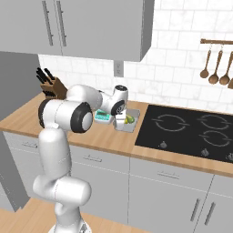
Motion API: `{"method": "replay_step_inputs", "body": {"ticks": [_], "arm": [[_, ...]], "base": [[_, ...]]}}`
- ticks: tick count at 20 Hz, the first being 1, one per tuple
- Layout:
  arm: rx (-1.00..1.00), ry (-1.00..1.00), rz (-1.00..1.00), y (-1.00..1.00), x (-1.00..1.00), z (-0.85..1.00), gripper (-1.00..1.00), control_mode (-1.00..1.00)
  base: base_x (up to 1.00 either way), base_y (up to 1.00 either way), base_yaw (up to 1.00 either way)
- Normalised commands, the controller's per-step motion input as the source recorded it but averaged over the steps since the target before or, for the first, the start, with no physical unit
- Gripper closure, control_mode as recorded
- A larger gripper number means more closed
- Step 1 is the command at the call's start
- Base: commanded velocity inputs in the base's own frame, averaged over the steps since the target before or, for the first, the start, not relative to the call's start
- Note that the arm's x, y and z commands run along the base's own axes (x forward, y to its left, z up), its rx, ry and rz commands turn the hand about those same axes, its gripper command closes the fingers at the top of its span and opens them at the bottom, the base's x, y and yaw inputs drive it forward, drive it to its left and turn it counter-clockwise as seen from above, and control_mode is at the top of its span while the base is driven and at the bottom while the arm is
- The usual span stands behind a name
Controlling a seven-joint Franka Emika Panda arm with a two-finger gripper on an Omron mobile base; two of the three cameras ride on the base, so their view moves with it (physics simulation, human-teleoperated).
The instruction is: Take the meat container that has the fish and place it on the second highest rack of the freezer. Then take the vegetable container that has the corn and cucumber and place it on the highest rack of the freezer.
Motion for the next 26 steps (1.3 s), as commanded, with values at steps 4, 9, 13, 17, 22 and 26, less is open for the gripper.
{"method": "replay_step_inputs", "body": {"ticks": [4,9,13,17,22,26], "arm": [[0.0,0.02,-0.05,-0.08,0.32,-0.21,-1.0,-1.0],[0.0,0.02,-0.04,-0.06,0.3,-0.2,-1.0,-1.0],[0.0,0.02,-0.03,0.0,0.25,-0.24,-1.0,-1.0],[0.0,0.0,-0.05,0.01,0.01,-0.36,1.0,-1.0],[0.02,0.0,-0.01,0.0,0.0,-0.48,1.0,-1.0],[0.05,0.0,0.0,-0.04,-0.07,-0.23,1.0,-1.0]], "base": [[0.0,0.0,0.0],[0.0,0.0,0.0],[0.0,0.0,0.0],[0.0,0.0,0.0],[0.0,0.0,0.0],[0.0,0.0,0.0]]}}
